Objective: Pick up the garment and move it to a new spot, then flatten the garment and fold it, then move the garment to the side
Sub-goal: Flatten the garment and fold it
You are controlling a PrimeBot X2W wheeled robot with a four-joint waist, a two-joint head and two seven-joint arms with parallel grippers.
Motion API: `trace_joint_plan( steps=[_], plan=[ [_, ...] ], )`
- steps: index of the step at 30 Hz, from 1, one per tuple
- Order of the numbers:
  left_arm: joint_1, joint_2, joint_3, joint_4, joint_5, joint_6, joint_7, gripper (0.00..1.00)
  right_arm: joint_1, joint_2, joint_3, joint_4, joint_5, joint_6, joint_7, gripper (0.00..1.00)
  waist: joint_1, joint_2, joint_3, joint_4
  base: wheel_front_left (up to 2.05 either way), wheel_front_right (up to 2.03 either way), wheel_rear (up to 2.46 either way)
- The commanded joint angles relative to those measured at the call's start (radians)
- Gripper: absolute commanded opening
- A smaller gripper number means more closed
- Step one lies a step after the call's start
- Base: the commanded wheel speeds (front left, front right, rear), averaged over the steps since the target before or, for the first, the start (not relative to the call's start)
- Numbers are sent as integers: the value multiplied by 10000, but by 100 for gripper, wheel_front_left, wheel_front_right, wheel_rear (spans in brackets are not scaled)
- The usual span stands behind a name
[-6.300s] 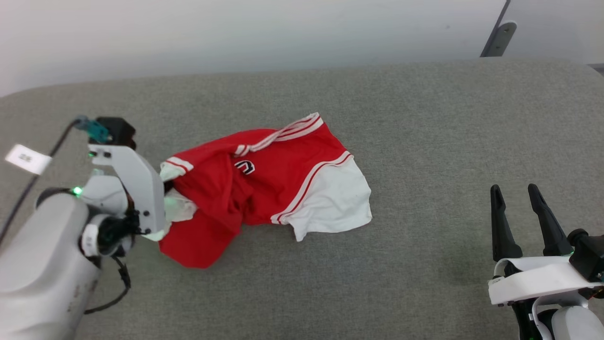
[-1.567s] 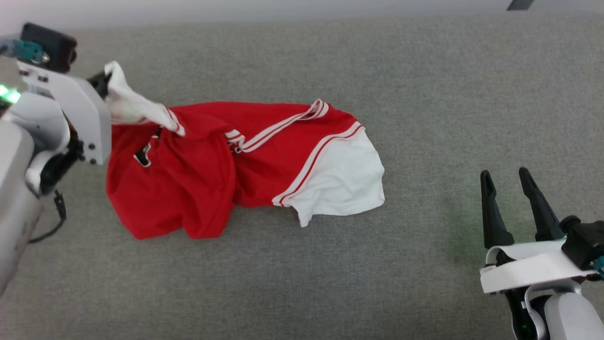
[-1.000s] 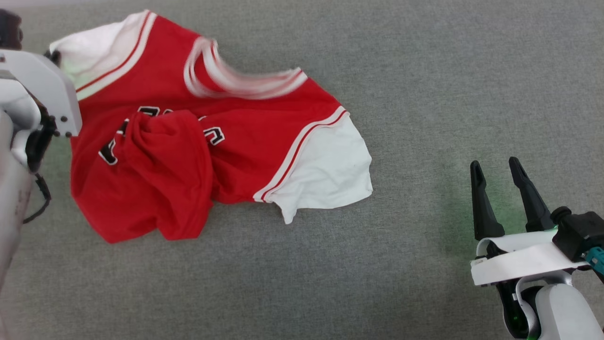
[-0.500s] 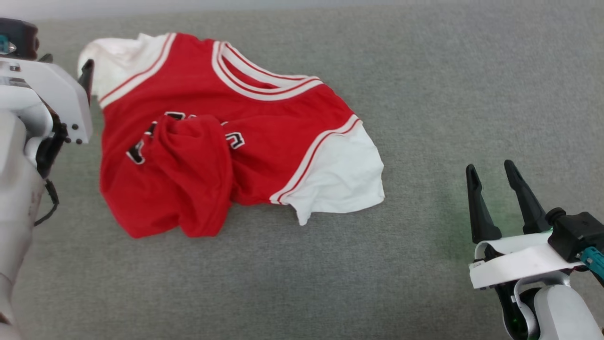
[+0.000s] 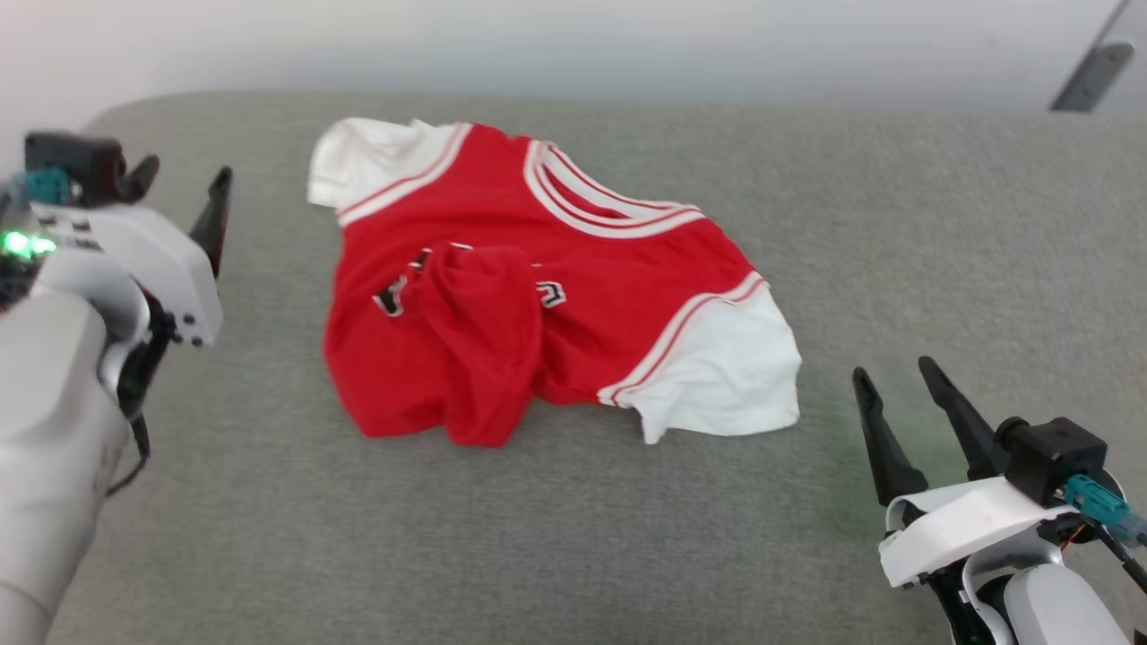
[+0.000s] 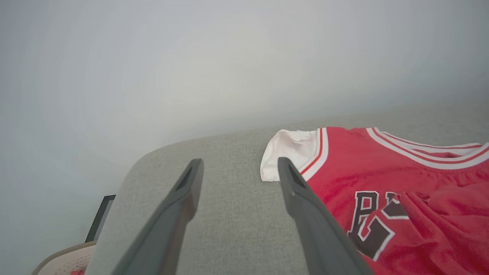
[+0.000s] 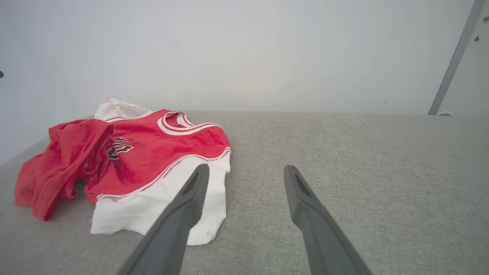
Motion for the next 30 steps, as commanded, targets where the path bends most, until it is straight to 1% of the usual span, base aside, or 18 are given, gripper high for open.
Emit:
trace_joint_plan(
  steps=[1, 7, 13, 15, 18, 20, 23, 27, 30],
  plan=[
    [277, 78, 30, -137, -8, 70, -139, 100, 107, -49, 61, 28, 102, -15, 67, 100, 0, 0, -625, 633, 0, 0, 0],
    [1575, 382, 286, -1376, -256, 671, -805, 100, 205, -192, 199, 208, 243, -15, 551, 100, 0, 0, -1090, 1150, 0, 0, 0],
    [3519, 839, 925, -3422, -561, 1840, -1221, 100, 172, -332, 148, 612, 327, -15, 1543, 100, 0, 0, -1385, 1595, 0, 0, 0],
    [4212, 1067, 1329, -4287, -579, 2267, -1296, 100, 41, -377, 89, 737, 310, -15, 1945, 100, 0, 0, -1417, 1717, 0, 0, 0],
    [5388, 1185, 2149, -5800, -358, 2906, -1301, 100, -143, -458, -37, 928, 234, -15, 2511, 100, 0, 0, -1416, 1915, 0, 0, 0],
    [6298, 1140, 2671, -6666, -228, 3278, -1288, 100, -290, -516, -192, 1073, 179, -15, 2877, 100, 0, 0, -1384, 2052, 0, 0, 0],
    [7235, 1008, 3323, -7712, 75, 3671, -1294, 100, -534, -573, -443, 1274, 52, -15, 3422, 100, 0, 0, -1316, 2294, 0, 0, 0],
    [8266, 640, 4025, -8632, 440, 3888, -1294, 100, -801, -612, -788, 1673, -47, -15, 4216, 100, 0, 0, -1211, 2611, 0, 0, 0],
    [8797, 298, 4525, -9076, 682, 3879, -1295, 100, -956, -574, -1043, 2056, -117, -15, 4928, 100, 0, 0, -1156, 2823, 0, 0, 0]
  ],
)
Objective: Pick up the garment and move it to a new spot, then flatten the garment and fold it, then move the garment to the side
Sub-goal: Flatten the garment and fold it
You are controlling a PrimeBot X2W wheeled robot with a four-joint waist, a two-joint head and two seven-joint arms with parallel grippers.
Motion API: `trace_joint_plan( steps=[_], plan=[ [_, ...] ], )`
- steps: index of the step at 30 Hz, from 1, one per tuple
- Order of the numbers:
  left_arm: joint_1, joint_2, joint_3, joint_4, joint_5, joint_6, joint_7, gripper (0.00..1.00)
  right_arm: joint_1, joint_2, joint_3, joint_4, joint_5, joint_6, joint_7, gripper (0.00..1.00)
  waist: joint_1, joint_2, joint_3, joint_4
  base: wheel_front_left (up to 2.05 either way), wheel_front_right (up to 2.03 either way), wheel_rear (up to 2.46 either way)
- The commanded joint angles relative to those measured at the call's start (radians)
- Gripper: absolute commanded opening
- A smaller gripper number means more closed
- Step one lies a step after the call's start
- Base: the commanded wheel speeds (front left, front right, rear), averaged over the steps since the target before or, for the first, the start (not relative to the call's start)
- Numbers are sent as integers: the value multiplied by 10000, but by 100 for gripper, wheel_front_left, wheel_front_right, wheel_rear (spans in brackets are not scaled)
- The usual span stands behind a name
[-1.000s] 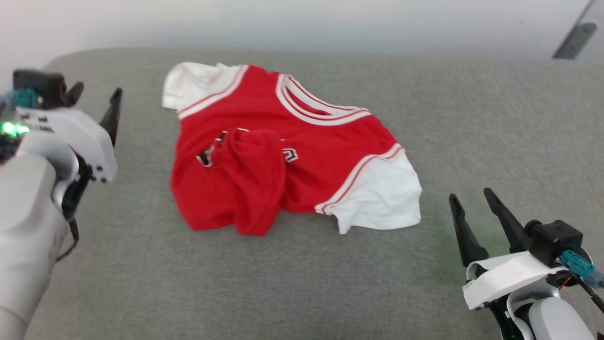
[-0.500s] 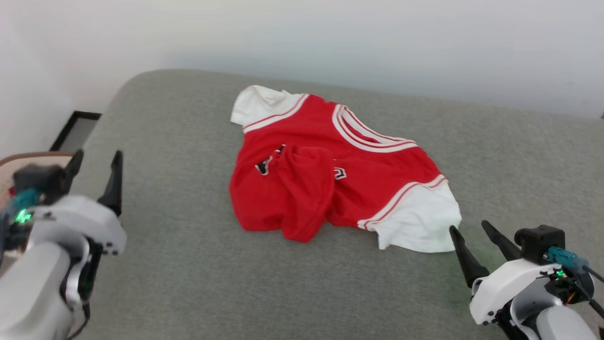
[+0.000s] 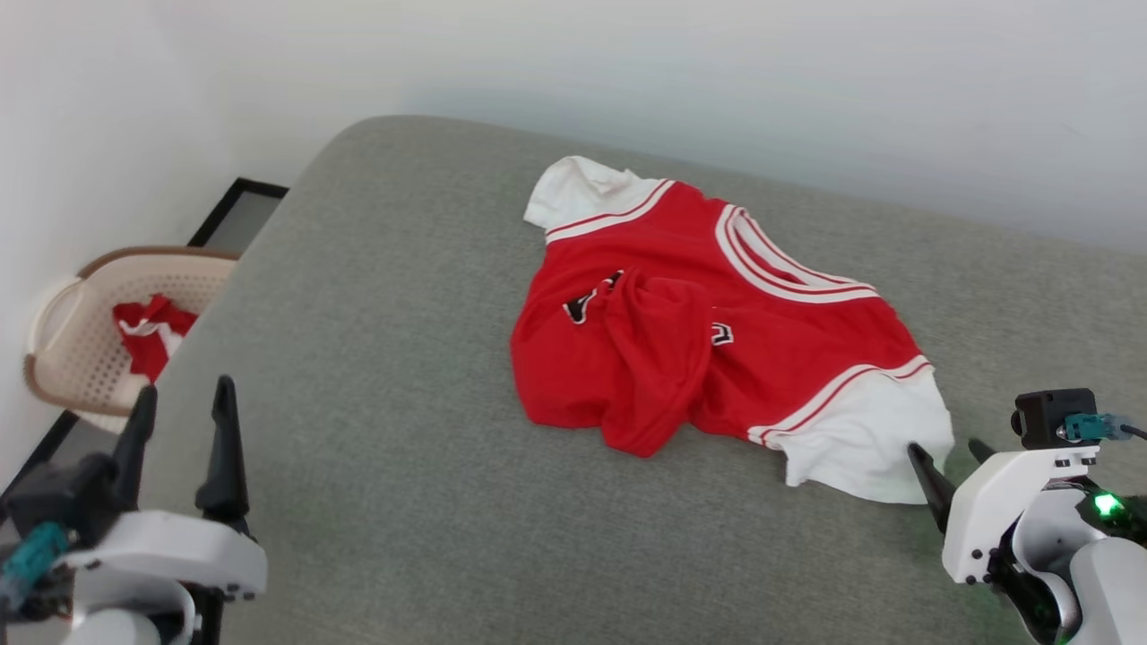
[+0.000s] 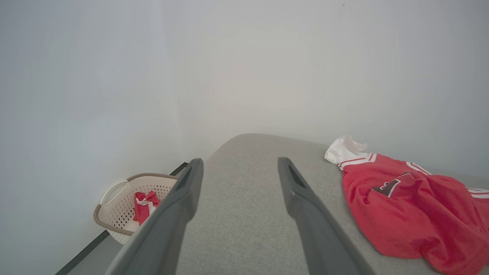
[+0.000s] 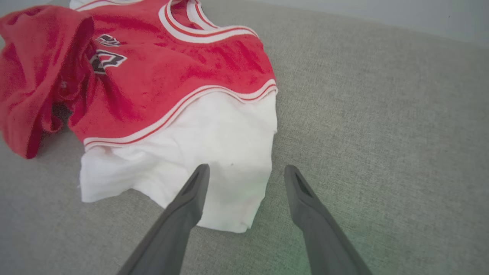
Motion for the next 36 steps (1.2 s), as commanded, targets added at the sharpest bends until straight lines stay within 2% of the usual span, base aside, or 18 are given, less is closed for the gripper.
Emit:
trace_joint_plan(
  steps=[1, 11, 12, 13, 17, 27, 30, 31, 36],
  plan=[
    [255, -165, 173, -130, 159, 10, 1, 100, -114, -9, -119, 167, -75, -15, 280, 100, 0, 0, 108, 263, 0, 0, 0],
    [1127, -1124, 1176, -414, 822, -469, 0, 100, -543, 238, -328, 1377, -169, -15, 1823, 100, 0, 0, 319, 720, 0, 0, 0],
    [1150, -1194, 1260, -403, 871, -499, 0, 100, -585, 253, -268, 1450, -133, -13, 1848, 25, 0, 0, 336, 734, 0, 0, 0],
    [1159, -1278, 1342, -410, 897, -566, 0, 100, -658, 248, -234, 1516, -112, -15, 1842, 0, 0, 0, 352, 748, 0, 0, 0],
    [1275, -1504, 1625, -410, 1126, -770, -1, 100, -834, 89, -150, 1677, -10, -15, 1848, 0, 0, 0, 377, 732, 0, 0, 0],
    [1496, -1880, 2242, -404, 1553, -1139, -1, 100, -1192, -935, -406, 1374, 24, -18, 1947, 0, 0, 0, 392, 358, 0, 0, 0],
    [1457, -2021, 2421, -360, 1696, -1313, -1, 100, -1245, -1600, -635, 1269, -33, -16, 2140, 0, 0, 0, 445, 238, 0, 0, 0],
    [1457, -2021, 2421, -360, 1696, -1313, -1, 100, -1245, -1600, -635, 1269, -33, -16, 2140, 0, 0, 0, 445, 238, 0, 0, 0],
    [1327, -2130, 2513, -230, 1910, -1489, -1, 100, -1436, -2383, -992, 1314, -132, -18, 2314, 0, 0, 0, 531, 152, 0, 0, 0]
  ],
)
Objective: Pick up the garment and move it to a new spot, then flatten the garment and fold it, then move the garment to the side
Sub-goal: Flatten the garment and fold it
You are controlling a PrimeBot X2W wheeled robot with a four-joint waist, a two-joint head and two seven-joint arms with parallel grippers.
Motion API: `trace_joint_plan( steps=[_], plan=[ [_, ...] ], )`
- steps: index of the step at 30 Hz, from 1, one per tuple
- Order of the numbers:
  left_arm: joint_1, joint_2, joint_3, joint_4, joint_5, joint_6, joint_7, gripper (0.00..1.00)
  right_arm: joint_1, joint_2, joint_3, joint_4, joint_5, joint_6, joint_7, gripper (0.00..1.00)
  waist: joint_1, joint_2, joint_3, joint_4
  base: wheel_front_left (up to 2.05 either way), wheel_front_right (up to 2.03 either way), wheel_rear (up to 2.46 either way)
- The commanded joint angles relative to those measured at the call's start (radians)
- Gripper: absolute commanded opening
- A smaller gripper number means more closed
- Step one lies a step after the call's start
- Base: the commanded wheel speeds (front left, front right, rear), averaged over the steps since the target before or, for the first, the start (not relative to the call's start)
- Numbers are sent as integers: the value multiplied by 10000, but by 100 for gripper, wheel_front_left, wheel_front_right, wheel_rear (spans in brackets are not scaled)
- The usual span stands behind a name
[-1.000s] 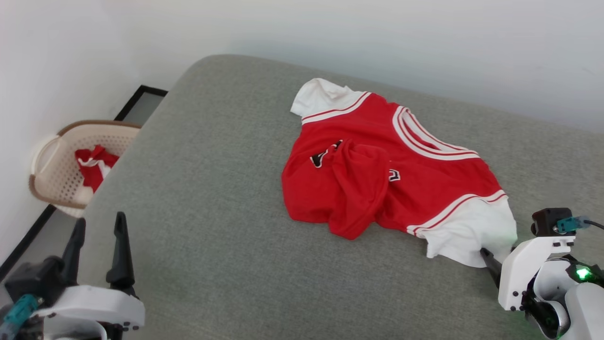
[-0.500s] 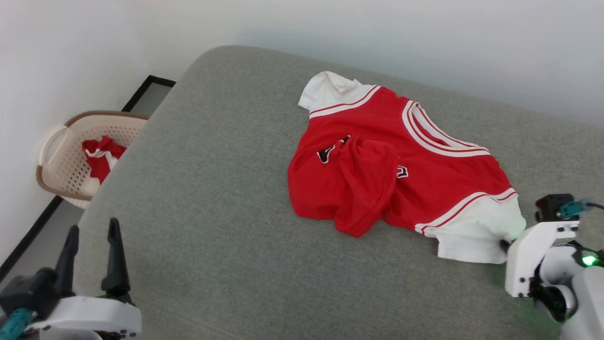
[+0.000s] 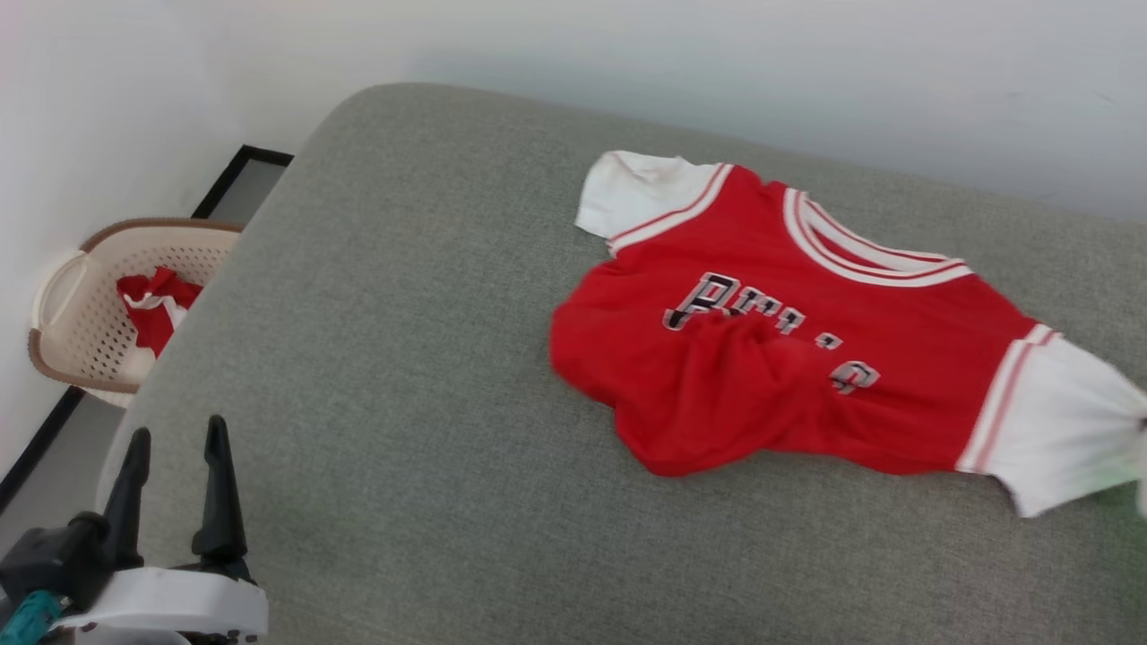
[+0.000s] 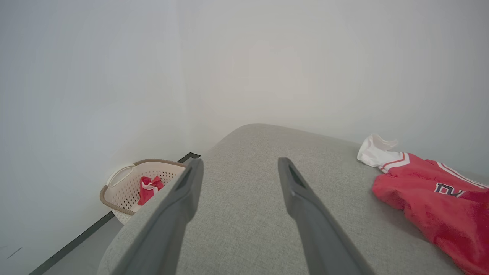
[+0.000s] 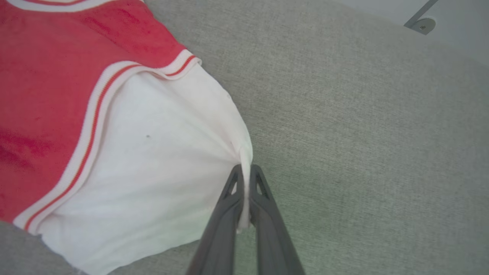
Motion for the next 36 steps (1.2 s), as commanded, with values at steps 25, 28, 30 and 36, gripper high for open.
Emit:
trace_joint_plan(
  steps=[25, 28, 30, 36],
  plan=[
    [161, 73, 172, 386, 266, -304, 46, 100, -601, -207, -616, 2888, -121, -20, -916, 100, 0, 0, -556, -313, 0, 0, 0],
    [383, 142, 259, 289, 237, -234, 75, 100, -543, -140, -425, 2707, -67, -20, -1205, 100, 0, 0, -765, -508, 0, 0, 0],
    [486, 173, 287, 204, 233, -186, 108, 100, -438, -104, -314, 2529, 77, -20, -1434, 100, 0, 0, -876, -618, 0, 0, 0],
    [779, 241, 290, 3, 256, -62, 213, 100, -20, 338, 85, 1475, 652, -20, -2125, 100, 0, 0, -1191, -869, 0, 0, 0]
  ],
)
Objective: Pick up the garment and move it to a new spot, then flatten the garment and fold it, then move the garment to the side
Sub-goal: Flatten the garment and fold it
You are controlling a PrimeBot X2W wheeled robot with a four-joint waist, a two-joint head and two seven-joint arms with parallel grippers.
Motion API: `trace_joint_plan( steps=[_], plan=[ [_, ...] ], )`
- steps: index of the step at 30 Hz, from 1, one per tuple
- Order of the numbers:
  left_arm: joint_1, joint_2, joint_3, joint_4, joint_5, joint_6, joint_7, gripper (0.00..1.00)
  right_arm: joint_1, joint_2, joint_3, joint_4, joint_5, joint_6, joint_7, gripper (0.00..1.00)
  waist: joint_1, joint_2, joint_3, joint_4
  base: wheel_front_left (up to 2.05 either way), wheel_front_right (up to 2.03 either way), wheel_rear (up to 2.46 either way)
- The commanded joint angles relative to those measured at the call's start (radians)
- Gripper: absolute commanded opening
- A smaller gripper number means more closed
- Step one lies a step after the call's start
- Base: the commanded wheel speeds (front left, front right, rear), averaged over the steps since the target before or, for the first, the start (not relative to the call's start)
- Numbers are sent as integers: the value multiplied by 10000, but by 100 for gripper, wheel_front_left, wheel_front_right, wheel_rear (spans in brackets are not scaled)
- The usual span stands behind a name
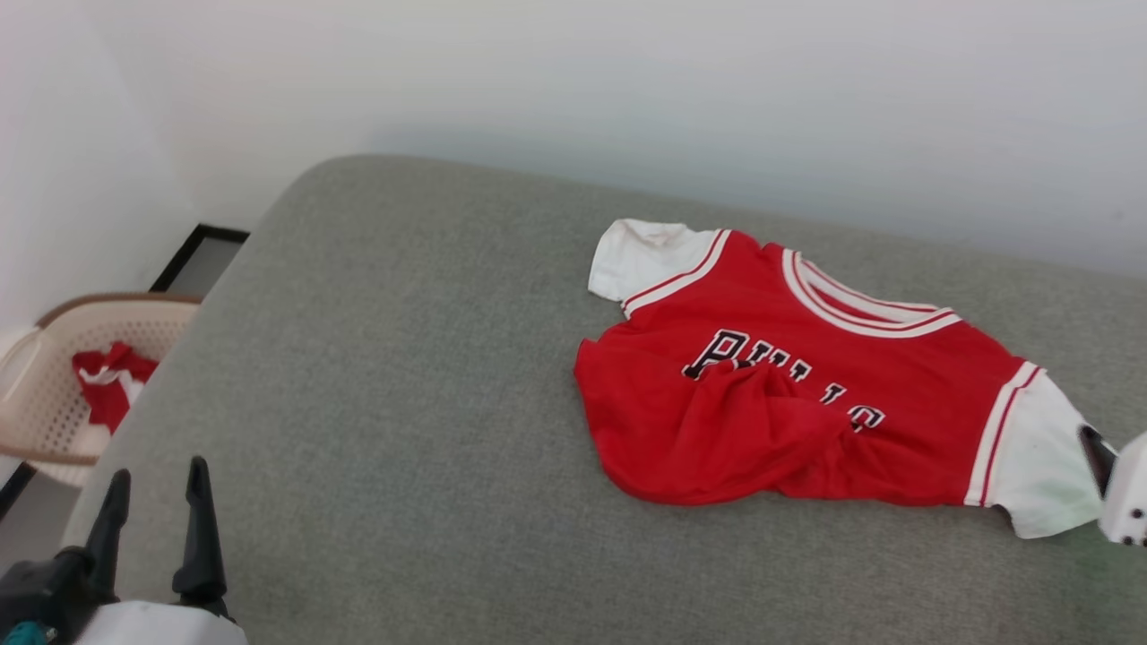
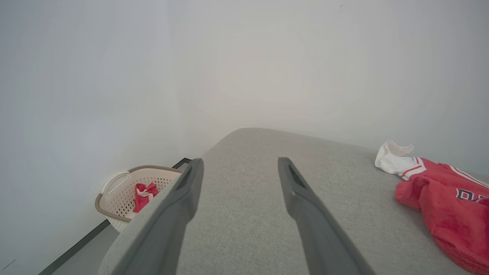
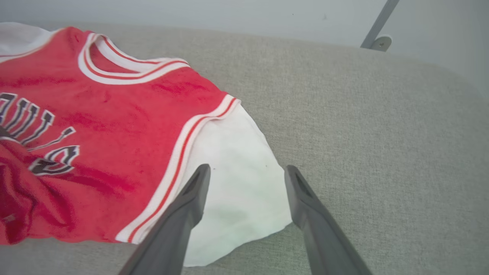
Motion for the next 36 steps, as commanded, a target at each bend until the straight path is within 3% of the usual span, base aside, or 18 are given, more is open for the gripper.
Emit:
trace_joint_plan(
  steps=[1, 8, 16, 21, 36],
  plan=[
    [141, 42, -5, -60, 29, 41, 11, 100, 154, 81, 81, -239, 111, -18, -197, 100, 0, 0, -183, -158, 0, 0, 0],
    [315, 72, -15, -215, 26, 185, 70, 100, 783, 898, 988, -1877, 633, -18, -832, 100, 0, 0, -385, -242, 0, 0, 0],
    [-95, -61, -340, -252, 72, 52, 91, 100, 510, 1768, 2111, -2534, 794, -18, -166, 100, 0, 0, -118, 247, 0, 0, 0],
    [-611, -245, -733, -80, 145, -157, 55, 100, -165, 2289, 2226, -1743, 483, -17, 558, 100, 0, 0, 225, 843, 0, 0, 0],
    [-1804, -861, -1387, 763, 262, -621, -116, 100, -2229, 2694, 1831, 2724, -1171, -18, 2211, 100, 0, 0, 1035, 2053, 0, 0, 0]
  ],
)
